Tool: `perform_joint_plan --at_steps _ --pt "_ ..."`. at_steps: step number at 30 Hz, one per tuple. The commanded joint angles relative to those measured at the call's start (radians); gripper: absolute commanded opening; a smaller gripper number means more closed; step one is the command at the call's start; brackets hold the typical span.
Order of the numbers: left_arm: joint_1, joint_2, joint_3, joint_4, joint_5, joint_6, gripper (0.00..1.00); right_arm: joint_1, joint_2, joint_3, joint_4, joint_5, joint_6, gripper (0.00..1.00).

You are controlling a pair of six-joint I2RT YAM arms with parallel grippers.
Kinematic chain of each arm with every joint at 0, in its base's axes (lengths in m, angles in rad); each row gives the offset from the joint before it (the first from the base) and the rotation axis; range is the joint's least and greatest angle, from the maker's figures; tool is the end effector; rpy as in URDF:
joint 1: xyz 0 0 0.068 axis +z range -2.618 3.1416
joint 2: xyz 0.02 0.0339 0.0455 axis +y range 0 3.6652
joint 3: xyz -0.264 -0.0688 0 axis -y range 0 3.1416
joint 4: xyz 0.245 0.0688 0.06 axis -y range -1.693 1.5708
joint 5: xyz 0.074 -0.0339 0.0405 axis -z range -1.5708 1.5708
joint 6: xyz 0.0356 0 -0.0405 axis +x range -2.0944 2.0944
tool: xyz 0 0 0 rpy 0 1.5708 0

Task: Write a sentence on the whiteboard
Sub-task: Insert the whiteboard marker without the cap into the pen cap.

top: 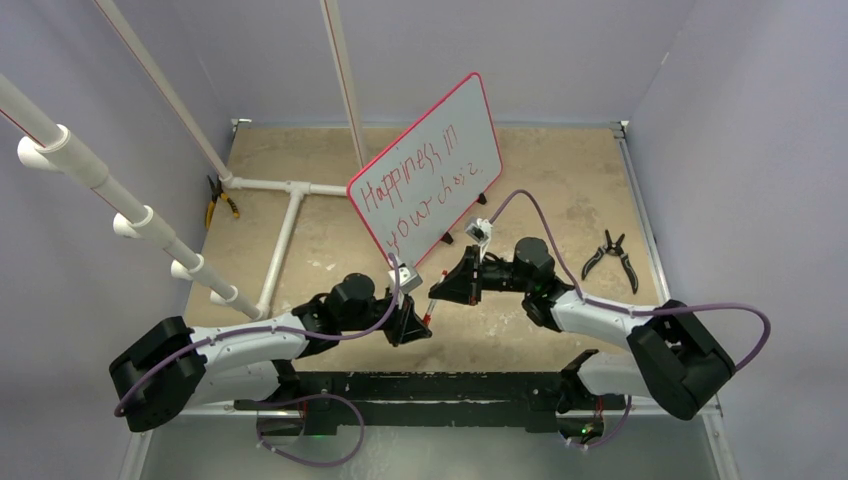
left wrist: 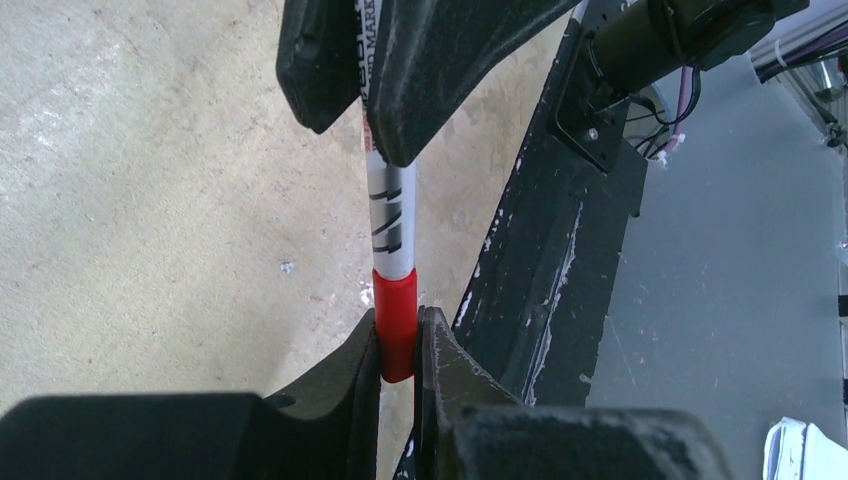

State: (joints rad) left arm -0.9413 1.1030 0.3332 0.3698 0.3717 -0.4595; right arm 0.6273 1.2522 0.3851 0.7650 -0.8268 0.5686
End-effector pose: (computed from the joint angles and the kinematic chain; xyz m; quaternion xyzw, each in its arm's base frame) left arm 0.1175 -0.1833 0.1800 0.2946 0.7711 -0.4677 0.3159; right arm 0.1783 0.1616 0.2062 -0.2890 0.6715 0.5919 0.3393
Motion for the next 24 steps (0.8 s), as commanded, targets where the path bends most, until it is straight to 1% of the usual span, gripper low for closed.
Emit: perform_joint_plan --at_steps 1,9,14,17,20,22,24 --pt "0.038 -0.043 0.148 0.29 -0.008 0.03 0.0 0.066 0.059 -0.029 -0.18 -0.127 -0.076 0.0" --pt "0.074 -0.05 0.186 0.281 0.001 0.059 0.0 0.102 0.083 -0.02 -0.187 -0.126 -0.076 0.0" --pt "0.093 -0.04 0.21 0.279 0.037 0.056 0.0 0.115 0.1 -0.01 -0.201 -0.124 -0.079 0.0" --pt "0.094 -0.034 0.201 0.273 0.047 0.041 0.0 0.115 0.073 0.004 -0.215 -0.076 -0.068 0.0" --pt "0.096 -0.038 0.192 0.212 0.048 0.031 0.01 0.115 0.033 0.017 -0.211 0.002 -0.028 0.0" --pt "0.096 -0.05 0.171 0.188 0.047 0.021 0.17 0.115 0.008 0.02 -0.185 0.022 0.001 0.0" --pt "0.096 -0.064 0.148 0.184 0.041 0.003 0.36 0.115 -0.011 0.022 -0.162 0.032 0.024 0.0"
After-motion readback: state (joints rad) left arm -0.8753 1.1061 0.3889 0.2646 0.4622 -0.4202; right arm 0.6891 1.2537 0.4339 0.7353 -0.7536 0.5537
